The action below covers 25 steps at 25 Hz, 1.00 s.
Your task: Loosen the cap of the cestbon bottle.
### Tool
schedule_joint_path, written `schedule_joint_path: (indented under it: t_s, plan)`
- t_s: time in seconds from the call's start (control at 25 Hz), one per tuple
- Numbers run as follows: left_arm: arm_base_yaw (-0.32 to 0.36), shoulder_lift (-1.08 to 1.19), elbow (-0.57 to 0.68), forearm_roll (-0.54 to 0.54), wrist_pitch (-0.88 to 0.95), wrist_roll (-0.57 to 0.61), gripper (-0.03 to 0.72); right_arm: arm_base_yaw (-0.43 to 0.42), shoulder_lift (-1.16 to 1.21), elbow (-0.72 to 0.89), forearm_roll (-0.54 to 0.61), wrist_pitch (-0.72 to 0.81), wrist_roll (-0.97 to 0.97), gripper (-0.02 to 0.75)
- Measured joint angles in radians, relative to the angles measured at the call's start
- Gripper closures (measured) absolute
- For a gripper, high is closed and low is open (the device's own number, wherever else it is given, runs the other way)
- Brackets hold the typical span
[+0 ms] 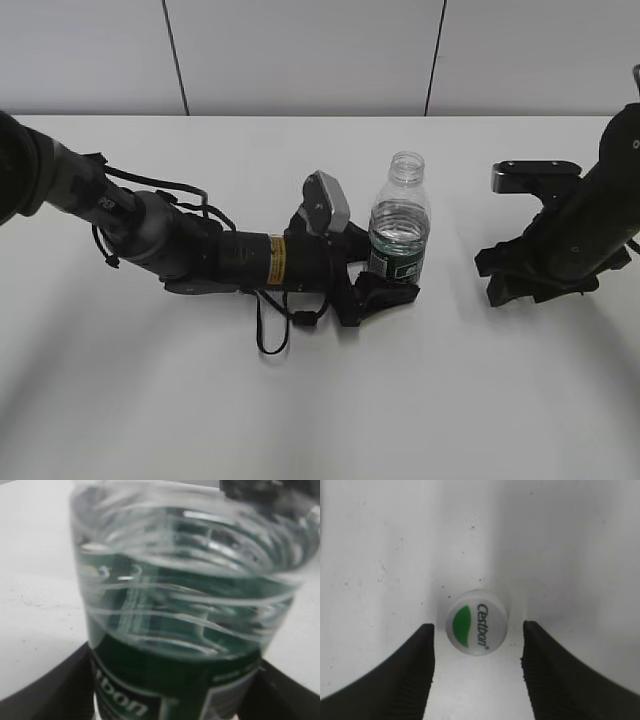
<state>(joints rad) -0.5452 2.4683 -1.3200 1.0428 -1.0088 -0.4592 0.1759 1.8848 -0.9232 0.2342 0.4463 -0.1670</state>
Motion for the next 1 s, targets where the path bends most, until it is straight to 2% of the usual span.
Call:
schedule_joint_path:
  t_s: [0.16,0.4,0.72,1.0]
  plan:
    - [-0.001,0.0,0.002,0.017,0.03,-0.002,0.07,0.0,-0.033,0.0,0.0,0.023,-0.001,0.307]
    - [-0.001,-0.037,0.002,0.089,0.098,-0.062,0.057,0.0,-0.098,0.0,0.0,0.037,-0.008,0.307]
    - [0.03,-0.132,0.004,0.315,0.214,-0.229,0.055,0.0,-0.158,0.0,0.0,0.061,-0.012,0.307]
    - [0.066,-0.262,0.004,0.568,0.314,-0.466,0.055,0.0,-0.214,0.0,0.0,0.094,-0.013,0.307]
